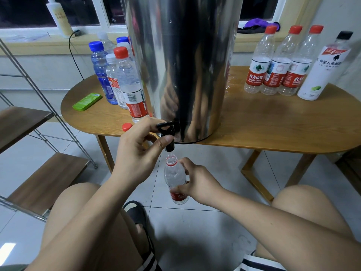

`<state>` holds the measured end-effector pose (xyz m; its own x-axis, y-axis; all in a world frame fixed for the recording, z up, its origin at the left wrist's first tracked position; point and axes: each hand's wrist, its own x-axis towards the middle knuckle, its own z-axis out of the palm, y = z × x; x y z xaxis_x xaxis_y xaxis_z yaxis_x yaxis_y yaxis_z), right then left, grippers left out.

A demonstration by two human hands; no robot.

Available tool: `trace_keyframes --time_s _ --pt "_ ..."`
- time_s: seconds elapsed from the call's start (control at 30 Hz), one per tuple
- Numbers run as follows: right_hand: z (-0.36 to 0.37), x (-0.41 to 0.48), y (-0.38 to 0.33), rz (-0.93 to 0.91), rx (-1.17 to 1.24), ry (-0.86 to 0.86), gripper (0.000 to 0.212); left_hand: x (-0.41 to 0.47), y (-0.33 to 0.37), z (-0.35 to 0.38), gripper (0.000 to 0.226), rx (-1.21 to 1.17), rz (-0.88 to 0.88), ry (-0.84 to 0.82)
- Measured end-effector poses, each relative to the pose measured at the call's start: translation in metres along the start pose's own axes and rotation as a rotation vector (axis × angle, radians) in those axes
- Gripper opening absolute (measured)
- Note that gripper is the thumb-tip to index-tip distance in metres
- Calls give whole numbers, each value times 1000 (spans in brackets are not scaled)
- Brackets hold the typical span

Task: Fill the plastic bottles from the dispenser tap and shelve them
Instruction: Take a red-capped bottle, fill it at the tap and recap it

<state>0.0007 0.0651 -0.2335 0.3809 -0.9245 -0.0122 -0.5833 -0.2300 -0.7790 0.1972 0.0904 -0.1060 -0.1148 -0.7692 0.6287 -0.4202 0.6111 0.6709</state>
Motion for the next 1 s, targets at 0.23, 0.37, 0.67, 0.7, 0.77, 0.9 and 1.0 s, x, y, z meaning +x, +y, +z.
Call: trace_keyframes --time_s 0.23,0.37,0.67,0.7,0.77,0.9,1.0 --pt "0 0 0 -1 -12 2 69 0 0 1 15 9 -6 9" --pt "0 1 0 2 -21 6 67 0 -3 0 26 25 -21 21" --pt "-1 0 0 -12 -21 3 68 1 2 -1 15 7 -14 -16" --pt "-1 0 0 -11 -20 2 68 1 2 -1 15 9 -10 -19" --pt "-1 0 -1 -6 -15 5 68 1 3 -1 14 8 -5 -21" --pt "-1 0 -2 4 1 8 70 1 2 -1 15 7 -5 -17" --pt "-1 -1 -3 6 7 1 72 1 3 -1 15 7 -4 -16"
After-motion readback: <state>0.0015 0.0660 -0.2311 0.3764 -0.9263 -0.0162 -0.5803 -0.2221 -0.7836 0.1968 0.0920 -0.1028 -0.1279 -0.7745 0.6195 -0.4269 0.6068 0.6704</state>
